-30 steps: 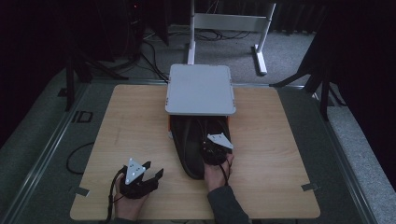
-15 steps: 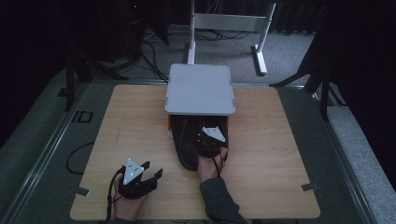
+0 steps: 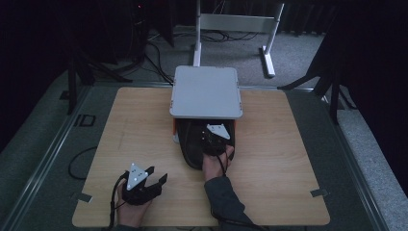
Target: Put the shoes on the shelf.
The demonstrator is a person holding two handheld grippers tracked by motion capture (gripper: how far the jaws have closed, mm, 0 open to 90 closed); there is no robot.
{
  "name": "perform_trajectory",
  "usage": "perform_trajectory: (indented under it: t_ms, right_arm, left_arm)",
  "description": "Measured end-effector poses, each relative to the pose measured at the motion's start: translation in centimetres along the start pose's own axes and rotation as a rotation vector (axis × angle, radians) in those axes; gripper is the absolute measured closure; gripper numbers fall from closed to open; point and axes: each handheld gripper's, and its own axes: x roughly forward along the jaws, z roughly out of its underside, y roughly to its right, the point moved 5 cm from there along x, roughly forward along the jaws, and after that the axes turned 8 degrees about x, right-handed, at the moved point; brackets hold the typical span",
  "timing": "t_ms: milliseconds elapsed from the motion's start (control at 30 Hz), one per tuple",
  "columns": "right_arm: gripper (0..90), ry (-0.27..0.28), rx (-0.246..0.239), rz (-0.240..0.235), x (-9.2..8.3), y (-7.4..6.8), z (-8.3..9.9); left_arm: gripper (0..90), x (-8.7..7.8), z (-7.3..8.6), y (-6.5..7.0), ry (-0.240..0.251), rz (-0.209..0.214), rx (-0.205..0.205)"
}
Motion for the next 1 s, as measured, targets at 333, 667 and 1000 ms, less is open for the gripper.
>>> perform_trajectory:
  t_ms: [333, 667, 1000]
  right_arm:
    - [75.7, 0.018, 0.012, 0.007, -0.1, -0.6, -1.9]
    - [75.5, 0.023, 0.000, 0.038, 0.7, -1.0, -3.2]
    - [75.4, 0.023, 0.000, 0.055, 1.6, -1.2, -3.8]
  left_arm:
    - [42.6, -0.1, 0.0, -0.1, 0.002, -0.001, -0.002]
    - [42.7, -0.3, -0.1, -0.3, 0.008, -0.005, -0.008]
    - [42.7, -0.5, -0.1, -0.5, 0.014, -0.008, -0.014]
